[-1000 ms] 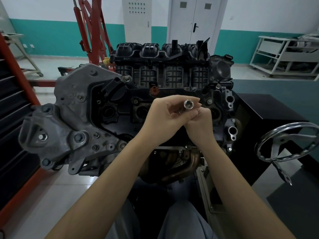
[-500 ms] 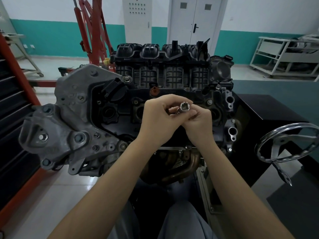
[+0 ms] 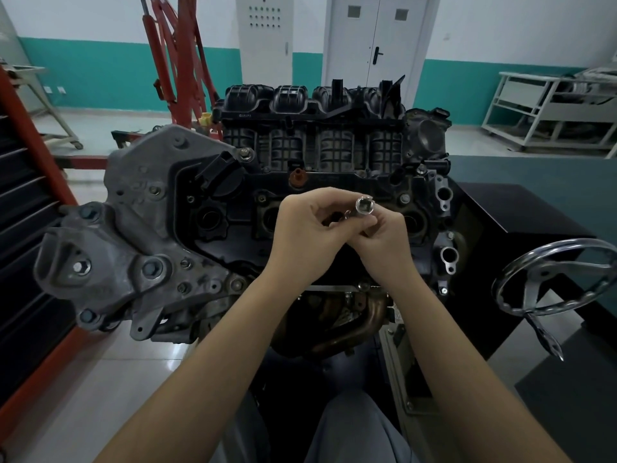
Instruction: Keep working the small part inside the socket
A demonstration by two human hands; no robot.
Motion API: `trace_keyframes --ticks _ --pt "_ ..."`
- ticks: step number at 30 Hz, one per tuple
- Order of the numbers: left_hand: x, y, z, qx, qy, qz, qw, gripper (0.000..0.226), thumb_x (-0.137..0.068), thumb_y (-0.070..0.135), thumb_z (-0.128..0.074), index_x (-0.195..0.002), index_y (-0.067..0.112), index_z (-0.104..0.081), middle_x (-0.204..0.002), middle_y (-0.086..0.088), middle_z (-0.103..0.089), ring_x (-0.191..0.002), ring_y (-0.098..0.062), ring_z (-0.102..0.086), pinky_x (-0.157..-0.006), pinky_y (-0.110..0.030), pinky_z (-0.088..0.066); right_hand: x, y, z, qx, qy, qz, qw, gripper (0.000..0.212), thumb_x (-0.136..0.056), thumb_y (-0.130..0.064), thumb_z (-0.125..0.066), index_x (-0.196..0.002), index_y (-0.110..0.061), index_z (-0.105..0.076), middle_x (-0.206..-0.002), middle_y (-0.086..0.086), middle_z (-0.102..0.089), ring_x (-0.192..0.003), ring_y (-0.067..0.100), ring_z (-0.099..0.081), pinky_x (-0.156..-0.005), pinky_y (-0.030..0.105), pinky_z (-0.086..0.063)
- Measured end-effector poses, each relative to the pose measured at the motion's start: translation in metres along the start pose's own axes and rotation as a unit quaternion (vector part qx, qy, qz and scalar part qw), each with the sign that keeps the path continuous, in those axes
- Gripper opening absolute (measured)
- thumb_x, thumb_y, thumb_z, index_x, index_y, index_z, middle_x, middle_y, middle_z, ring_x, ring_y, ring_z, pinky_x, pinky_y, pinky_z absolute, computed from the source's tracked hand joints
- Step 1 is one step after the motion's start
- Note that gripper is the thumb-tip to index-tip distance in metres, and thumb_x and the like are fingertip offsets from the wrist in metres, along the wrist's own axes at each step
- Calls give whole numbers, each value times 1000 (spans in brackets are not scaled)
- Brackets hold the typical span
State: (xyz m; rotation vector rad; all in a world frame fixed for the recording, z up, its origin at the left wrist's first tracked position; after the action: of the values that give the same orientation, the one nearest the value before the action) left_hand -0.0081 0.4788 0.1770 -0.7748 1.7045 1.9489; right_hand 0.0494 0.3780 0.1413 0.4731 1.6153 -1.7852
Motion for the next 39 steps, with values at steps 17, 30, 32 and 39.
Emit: trace_keyframes --ticks 17,30,32,39 --pt "-1 1 -3 10 -54 0 999 27 -81 -10 -69 -104 3 -70 -99 -12 -73 -98 -20 -70 -90 -35 -55 0 1 3 5 34 -11 999 19 -79 -9 -68 -85 -27 -69 -77 -17 -72 -78 1 -68 -71 16 -50" --pt "1 5 -2 -56 -28 -31 998 25 -76 -4 -77 -98 7 -72 -94 -4 -73 -93 -14 -70 -87 -32 -56 5 10 7 -16 52 -27 998 22 -80 2 -68 -86 -19 -73 -83 -7 -74 -85 12 -70 -76 24 -53" --pt "2 6 2 -78 -2 -34 996 23 -74 1 -80 -94 10 -74 -90 1 -74 -89 -11 -70 -83 -32 -57 5 12 7 -11 54 -32 998 16 -81 2 -70 -89 -11 -73 -86 -2 -74 -86 15 -71 -79 29 -54" --pt "2 4 -1 -8 -25 -25 999 32 -81 -5 -69 -105 17 -68 -99 -5 -73 -98 -20 -70 -90 -38 -56 4 1 2 -33 27 -13 999 21 -84 -6 -65 -93 -23 -70 -87 -16 -73 -88 4 -69 -76 15 -50"
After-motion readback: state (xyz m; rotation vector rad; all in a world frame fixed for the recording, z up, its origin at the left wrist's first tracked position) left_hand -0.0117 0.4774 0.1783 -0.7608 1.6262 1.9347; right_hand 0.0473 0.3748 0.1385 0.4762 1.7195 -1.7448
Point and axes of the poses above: each hand's wrist, its own x-axis away from the middle knuckle, its own z-axis out of the back of the hand, y = z × x, the point moved 10 cm from there along -x, towards the middle knuckle
